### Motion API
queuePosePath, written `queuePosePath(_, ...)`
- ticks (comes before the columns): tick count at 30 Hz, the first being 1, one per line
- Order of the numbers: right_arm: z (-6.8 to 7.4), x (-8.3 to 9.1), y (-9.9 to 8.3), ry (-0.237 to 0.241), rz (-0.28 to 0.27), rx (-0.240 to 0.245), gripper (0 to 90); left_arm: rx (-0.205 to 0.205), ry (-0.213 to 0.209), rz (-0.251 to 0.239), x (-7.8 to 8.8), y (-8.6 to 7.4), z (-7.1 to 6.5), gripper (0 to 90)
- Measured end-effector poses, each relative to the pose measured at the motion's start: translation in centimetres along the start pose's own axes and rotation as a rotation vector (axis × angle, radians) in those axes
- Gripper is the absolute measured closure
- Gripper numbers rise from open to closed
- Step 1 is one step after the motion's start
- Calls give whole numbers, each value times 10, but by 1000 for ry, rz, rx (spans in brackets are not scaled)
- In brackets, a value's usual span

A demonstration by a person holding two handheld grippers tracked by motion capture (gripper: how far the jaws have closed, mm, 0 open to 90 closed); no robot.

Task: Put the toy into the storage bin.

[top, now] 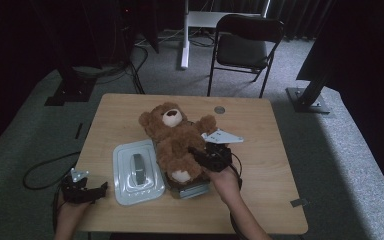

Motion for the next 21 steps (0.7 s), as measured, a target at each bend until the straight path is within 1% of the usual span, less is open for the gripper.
queuePosePath(1,0,-3,-5,-2,11,2,659,-1,1,-1,0,0,0,30)
queuePosePath(2,-1,-7,-12,-8,18,-12,656,0,1,-1,0,0,0,30)
queuePosePath(3,-3,-8,-17,-15,24,-5,652,0,1,-1,0,0,0,30)
queuePosePath(6,-4,-8,-20,-19,27,-7,651,1,0,-1,0,0,0,30)
queuePosePath(9,-2,-11,-30,-31,57,22,630,0,1,-1,0,0,0,30)
queuePosePath(11,-1,-11,-30,-31,59,26,617,1,1,-2,0,0,0,30)
queuePosePath(12,-1,-11,-30,-23,67,26,587,1,1,-2,0,0,0,30)
queuePosePath(13,1,-11,-29,-6,77,19,495,1,1,-2,0,0,0,30)
queuePosePath(14,1,-11,-29,-6,77,19,495,1,1,-2,0,0,0,30)
queuePosePath(15,2,-10,-28,2,80,19,447,1,2,-3,0,0,0,30)
queuePosePath(17,5,-8,-26,12,82,34,346,1,2,-3,0,0,0,30)
queuePosePath(18,6,-5,-23,11,73,35,305,0,1,-1,0,0,0,30)
queuePosePath(20,6,-2,-17,8,54,32,299,-1,1,0,0,0,0,30)
queuePosePath(21,6,2,-9,7,45,35,281,-1,1,0,0,0,0,30)
Point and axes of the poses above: each handheld gripper's, and its own axes: x roughly backward along the jaws, y roughly out of its top, z roughly to its left, the point moved 5 cm from there along -x, roughly forward along the jaws, and after that the axes turned 5 degrees about -x, right-handed, at the moved point
